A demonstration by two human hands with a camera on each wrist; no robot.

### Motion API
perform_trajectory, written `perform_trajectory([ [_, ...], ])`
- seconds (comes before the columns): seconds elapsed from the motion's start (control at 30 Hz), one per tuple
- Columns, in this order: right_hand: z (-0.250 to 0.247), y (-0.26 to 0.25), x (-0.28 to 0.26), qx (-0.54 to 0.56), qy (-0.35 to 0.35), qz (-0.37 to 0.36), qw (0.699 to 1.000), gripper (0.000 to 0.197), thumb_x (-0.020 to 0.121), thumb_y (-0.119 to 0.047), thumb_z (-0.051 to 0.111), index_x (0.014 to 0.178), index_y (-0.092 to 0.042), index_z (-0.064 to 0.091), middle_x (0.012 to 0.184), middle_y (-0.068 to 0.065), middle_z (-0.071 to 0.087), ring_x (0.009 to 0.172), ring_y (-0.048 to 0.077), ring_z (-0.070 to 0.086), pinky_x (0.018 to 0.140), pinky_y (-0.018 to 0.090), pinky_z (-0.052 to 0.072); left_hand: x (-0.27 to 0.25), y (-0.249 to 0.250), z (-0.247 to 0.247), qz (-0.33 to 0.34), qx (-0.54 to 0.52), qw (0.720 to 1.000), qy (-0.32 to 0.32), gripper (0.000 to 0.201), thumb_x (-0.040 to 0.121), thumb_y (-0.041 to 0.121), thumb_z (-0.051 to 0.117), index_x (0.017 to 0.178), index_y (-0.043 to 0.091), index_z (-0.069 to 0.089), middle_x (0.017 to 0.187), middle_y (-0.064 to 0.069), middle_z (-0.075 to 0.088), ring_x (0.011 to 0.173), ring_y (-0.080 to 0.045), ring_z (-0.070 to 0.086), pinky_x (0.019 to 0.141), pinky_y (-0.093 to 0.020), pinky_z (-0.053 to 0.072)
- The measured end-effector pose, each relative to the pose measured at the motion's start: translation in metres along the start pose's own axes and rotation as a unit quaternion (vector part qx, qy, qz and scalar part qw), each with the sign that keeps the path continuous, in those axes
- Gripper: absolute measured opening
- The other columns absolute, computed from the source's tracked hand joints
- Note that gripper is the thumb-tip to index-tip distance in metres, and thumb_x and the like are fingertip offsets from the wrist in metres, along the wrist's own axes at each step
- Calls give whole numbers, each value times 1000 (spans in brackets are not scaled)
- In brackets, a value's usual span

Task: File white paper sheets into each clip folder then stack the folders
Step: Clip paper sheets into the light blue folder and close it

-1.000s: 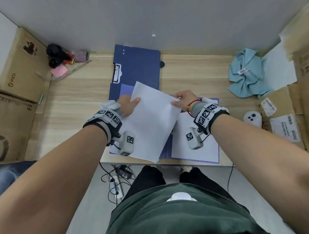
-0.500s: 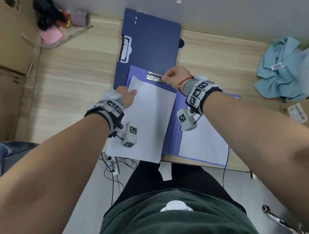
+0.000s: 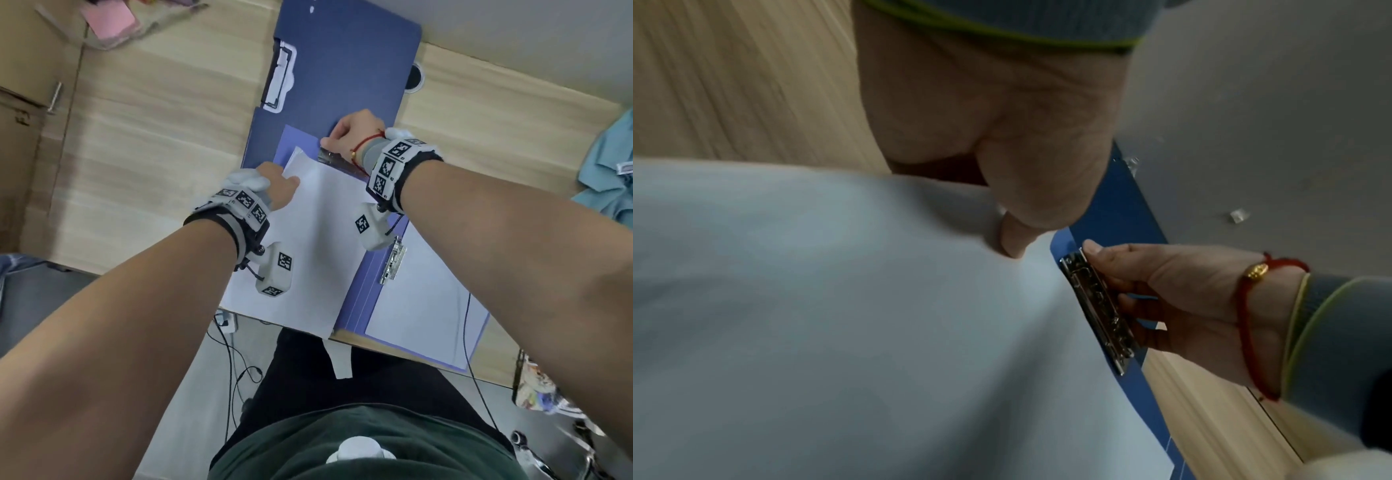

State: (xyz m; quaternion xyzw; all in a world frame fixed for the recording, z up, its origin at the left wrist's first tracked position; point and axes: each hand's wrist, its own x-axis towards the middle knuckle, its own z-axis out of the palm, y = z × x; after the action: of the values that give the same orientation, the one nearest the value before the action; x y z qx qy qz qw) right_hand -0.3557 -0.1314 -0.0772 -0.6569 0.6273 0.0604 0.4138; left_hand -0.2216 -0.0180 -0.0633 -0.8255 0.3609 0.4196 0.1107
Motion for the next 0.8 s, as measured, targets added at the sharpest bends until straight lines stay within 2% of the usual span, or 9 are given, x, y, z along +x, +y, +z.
perform_trajectory([
  [0.17, 6, -2, 4, -10, 19, -2, 1000, 22, 72, -43, 75, 82, -24, 72, 80, -5, 69, 75, 18, 64, 69, 24, 49, 5, 5, 0, 6, 27, 1000, -7, 51, 100, 39, 40, 138, 6, 48, 138, -12, 53, 120, -38, 54, 103, -43, 43],
  [0.23, 9, -3, 4, -15, 17, -14, 1000, 20, 73, -41, 75, 82, -24, 70, 79, -5, 68, 76, 19, 63, 69, 25, 48, 4, 8, -2, 13, 26, 1000, -5, 46, 101, 34, 41, 134, 3, 50, 135, -13, 54, 119, -36, 54, 98, -38, 43],
  [0.3, 11, -2, 3, -2, 18, -31, 999, 15, 73, -37, 75, 78, -24, 69, 73, -8, 67, 73, 15, 64, 67, 22, 50, 5, 9, -1, 24, 9, 1000, -4, 31, 101, 27, 42, 118, 5, 56, 118, -13, 57, 104, -32, 57, 83, -31, 39],
  [0.37, 11, 2, -1, 34, 22, -43, 998, 12, 73, -32, 77, 75, -23, 69, 63, -12, 62, 63, 8, 60, 59, 15, 47, 6, 8, 1, 27, -7, 1000, -8, 19, 100, 23, 42, 98, 6, 52, 100, -11, 53, 88, -27, 50, 76, -29, 33],
  [0.47, 8, 13, -7, 83, 7, -60, 995, 16, 75, -27, 80, 70, -22, 66, 60, -15, 59, 54, 1, 52, 44, 4, 35, 8, 3, 6, 22, -38, 999, -5, 24, 95, 27, 49, 97, 6, 60, 93, -10, 54, 83, -25, 49, 74, -31, 37],
  [0.53, 6, 17, -8, 85, -7, -72, 994, 18, 75, -28, 81, 68, -23, 65, 61, -15, 59, 53, 0, 51, 45, 3, 35, 8, 1, 9, 20, -49, 999, 1, 35, 92, 31, 53, 106, 2, 66, 90, -10, 55, 82, -25, 50, 73, -33, 40],
  [0.6, 7, 16, -8, 65, -4, -65, 996, 18, 74, -29, 80, 67, -23, 65, 60, -15, 59, 55, 0, 52, 48, 9, 37, 4, 1, 12, 18, -45, 999, -1, 39, 91, 32, 54, 111, 0, 66, 90, -10, 56, 81, -25, 50, 73, -33, 40],
  [0.73, 15, 10, -2, 20, 13, -53, 998, 26, 72, -29, 80, 57, -24, 59, 63, -13, 62, 68, 10, 61, 64, 18, 46, 4, 3, 12, 17, -51, 999, -1, 40, 92, 31, 53, 114, 0, 65, 91, -11, 56, 82, -24, 50, 74, -34, 41],
  [0.8, 17, 11, -4, 20, 14, -69, 997, 27, 72, -28, 80, 56, -25, 59, 62, -15, 60, 71, 9, 60, 70, 20, 48, 6, 2, 13, 15, -53, 998, -2, 41, 91, 31, 53, 115, 0, 65, 97, -14, 62, 83, -24, 50, 74, -34, 41],
])
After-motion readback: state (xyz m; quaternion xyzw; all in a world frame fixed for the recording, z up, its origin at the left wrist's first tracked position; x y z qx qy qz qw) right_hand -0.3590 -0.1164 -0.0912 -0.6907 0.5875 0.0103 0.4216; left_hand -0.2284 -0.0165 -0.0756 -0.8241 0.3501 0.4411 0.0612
